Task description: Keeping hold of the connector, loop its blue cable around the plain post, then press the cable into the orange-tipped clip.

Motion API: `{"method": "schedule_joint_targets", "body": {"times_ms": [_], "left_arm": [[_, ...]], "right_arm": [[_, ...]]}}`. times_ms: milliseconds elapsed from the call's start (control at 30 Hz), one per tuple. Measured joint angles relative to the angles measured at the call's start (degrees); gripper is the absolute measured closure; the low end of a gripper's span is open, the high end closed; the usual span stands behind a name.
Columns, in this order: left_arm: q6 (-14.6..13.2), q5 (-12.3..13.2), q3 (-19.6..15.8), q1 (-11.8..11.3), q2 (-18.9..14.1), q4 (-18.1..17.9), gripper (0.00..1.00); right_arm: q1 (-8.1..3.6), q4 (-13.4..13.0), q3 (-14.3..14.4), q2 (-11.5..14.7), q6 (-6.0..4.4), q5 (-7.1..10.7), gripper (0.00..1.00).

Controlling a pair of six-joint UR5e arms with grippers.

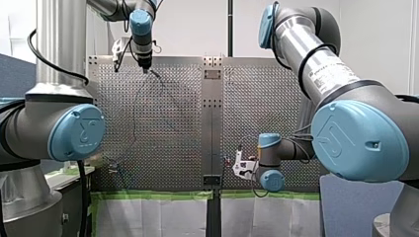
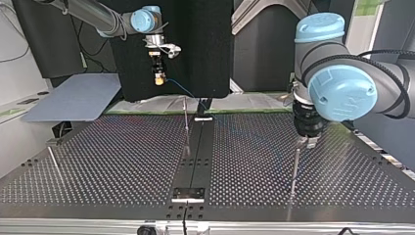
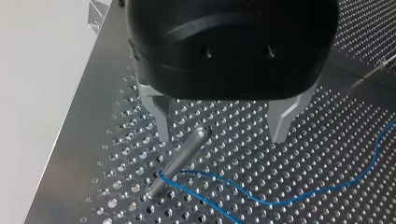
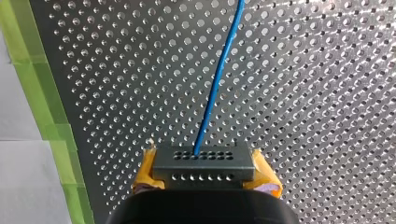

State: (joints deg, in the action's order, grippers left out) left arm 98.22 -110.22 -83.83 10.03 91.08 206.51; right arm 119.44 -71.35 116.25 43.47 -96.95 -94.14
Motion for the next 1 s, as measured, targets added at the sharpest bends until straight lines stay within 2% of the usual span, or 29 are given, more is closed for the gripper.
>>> {"method": "schedule_joint_targets", "body": {"times_ms": [500, 1000], "left_arm": [[-0.04, -1.44, 0.01, -0.19, -0.02, 0.04, 0.0], [-0.06, -1.44, 0.01, 0.04, -0.03, 0.04, 0.0]], "right_arm": [[-0.02, 0.27, 0.0, 0.01, -0.01, 0.0, 1.0], [-0.01, 0.41, 0.0, 0.01, -0.09, 0.0, 1.0]]}}
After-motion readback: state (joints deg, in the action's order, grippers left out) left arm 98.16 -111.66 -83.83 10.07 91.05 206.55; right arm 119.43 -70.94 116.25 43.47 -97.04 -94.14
